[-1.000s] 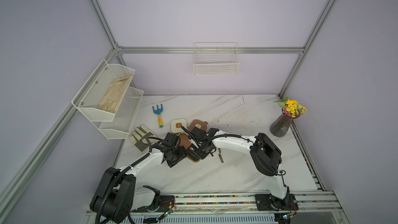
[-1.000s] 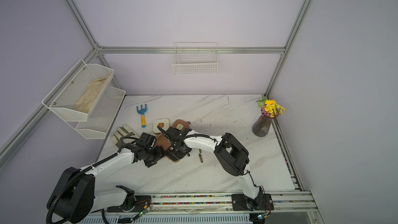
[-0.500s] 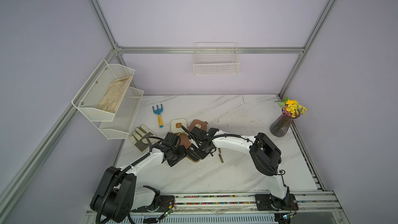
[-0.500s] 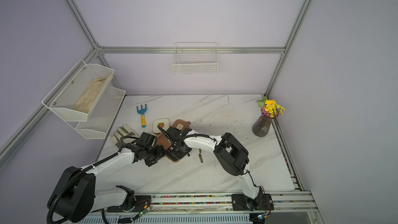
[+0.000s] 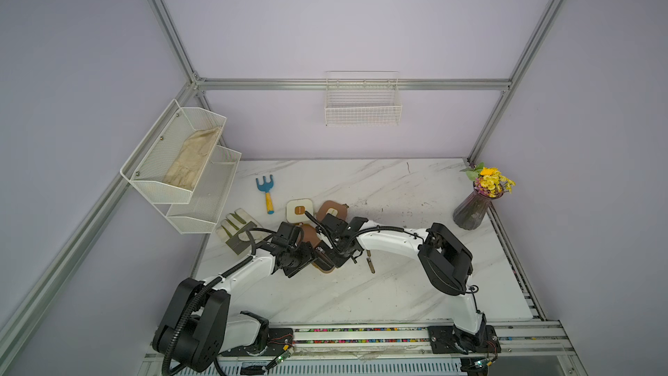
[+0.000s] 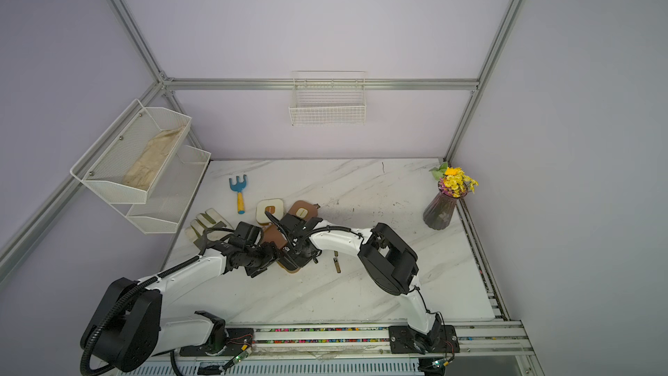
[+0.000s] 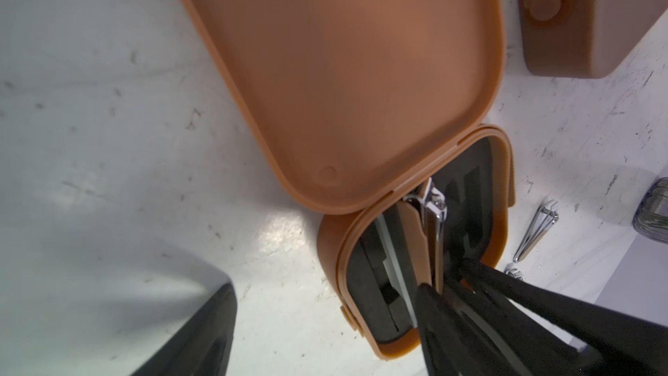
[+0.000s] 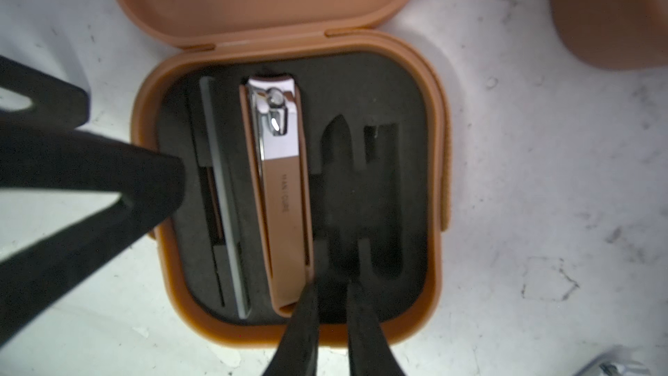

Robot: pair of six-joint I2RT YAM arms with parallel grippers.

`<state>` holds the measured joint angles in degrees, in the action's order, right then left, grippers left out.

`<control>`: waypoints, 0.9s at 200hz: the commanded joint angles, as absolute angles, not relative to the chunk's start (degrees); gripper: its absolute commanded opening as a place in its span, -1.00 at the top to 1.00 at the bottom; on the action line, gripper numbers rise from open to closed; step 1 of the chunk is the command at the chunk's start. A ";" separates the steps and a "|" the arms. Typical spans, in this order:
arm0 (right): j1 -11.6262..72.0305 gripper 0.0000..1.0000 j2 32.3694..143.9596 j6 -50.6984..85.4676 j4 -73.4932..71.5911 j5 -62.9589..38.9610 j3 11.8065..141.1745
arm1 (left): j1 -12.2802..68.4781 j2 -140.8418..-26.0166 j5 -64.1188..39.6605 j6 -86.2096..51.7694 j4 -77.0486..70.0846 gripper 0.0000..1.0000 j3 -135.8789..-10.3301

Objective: Organize nail clipper sets
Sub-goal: Place the nail clipper in the storage box.

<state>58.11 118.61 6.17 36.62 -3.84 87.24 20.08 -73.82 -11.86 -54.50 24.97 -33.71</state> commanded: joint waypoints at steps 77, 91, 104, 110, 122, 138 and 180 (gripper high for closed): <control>58.89 0.52 115.58 6.12 39.05 -6.13 90.15 | 20.45 -74.95 -11.12 -54.85 27.34 -0.53 -29.99; 58.89 0.44 115.62 5.63 38.14 -8.32 90.10 | 20.40 -75.06 -10.76 -54.84 27.33 -0.54 -30.09; 58.96 0.40 116.05 5.65 37.50 -9.39 90.09 | 20.46 -75.32 -10.50 -54.76 27.38 -0.53 -30.39; 58.93 0.39 116.38 5.63 37.30 -9.49 90.15 | 20.41 -75.45 -10.35 -54.76 27.34 -0.54 -30.50; 58.89 0.39 116.87 5.77 37.05 -9.54 90.19 | 20.39 -75.75 -10.20 -54.67 27.33 -0.54 -30.69; 58.89 0.39 117.16 5.89 36.59 -9.23 90.22 | 20.47 -76.23 -10.03 -54.68 27.34 -0.52 -30.86; 58.60 0.39 117.25 6.88 35.13 -7.65 90.61 | 20.46 -78.51 -9.37 -54.49 27.07 -0.39 -31.53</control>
<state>58.57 117.71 5.96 36.49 -8.40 88.92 20.08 -74.65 -11.55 -54.48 23.86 -33.52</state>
